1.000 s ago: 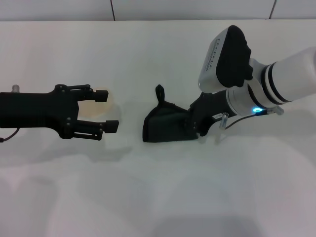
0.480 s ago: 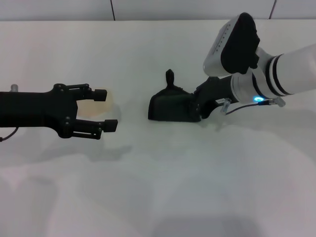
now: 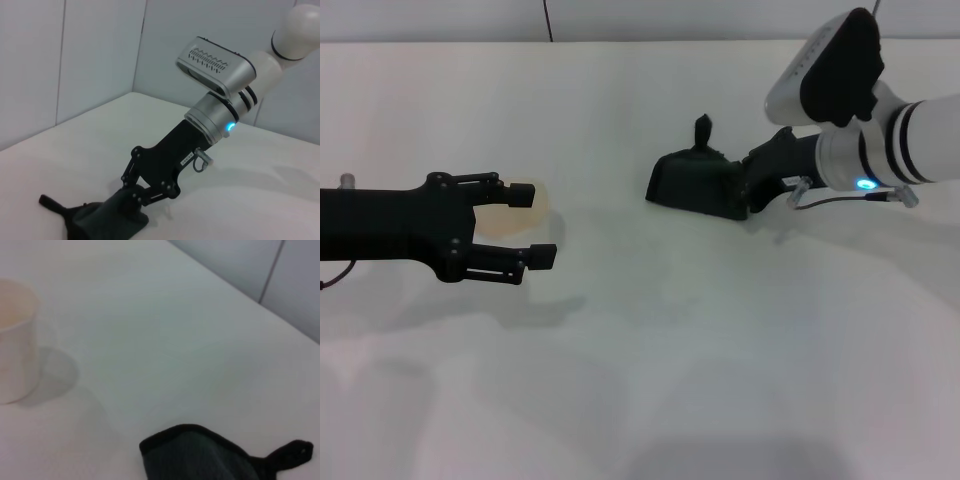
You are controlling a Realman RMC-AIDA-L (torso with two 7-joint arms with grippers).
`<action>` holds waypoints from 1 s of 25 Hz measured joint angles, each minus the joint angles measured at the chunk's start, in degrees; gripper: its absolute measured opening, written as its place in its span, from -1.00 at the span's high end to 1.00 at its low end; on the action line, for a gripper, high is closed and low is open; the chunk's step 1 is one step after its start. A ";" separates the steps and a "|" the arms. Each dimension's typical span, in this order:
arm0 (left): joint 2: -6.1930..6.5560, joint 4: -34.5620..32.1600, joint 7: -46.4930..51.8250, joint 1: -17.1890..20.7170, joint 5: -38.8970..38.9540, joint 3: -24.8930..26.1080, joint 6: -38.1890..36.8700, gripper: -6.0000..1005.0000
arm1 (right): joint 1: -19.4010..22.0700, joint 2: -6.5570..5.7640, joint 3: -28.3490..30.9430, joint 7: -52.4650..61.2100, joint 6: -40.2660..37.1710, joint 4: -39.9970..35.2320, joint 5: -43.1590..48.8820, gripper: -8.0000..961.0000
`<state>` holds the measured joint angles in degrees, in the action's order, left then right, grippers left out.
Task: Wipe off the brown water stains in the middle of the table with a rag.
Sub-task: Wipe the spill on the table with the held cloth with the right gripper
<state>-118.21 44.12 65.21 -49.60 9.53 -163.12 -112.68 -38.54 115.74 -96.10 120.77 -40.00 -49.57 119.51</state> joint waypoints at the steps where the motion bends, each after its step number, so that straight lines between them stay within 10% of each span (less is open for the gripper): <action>1: 0.00 0.00 0.00 0.01 0.00 0.00 0.00 -0.78 | 0.20 -0.02 0.35 0.00 0.02 0.00 0.00 0.69; 25: -0.01 0.00 0.00 0.54 0.60 0.00 0.00 -0.77 | 6.55 -0.92 14.77 -3.69 -8.49 -3.72 2.49 0.65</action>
<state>-118.21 44.12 65.22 -49.06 10.14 -163.12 -112.67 -31.99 114.82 -81.32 117.08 -48.49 -53.29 122.01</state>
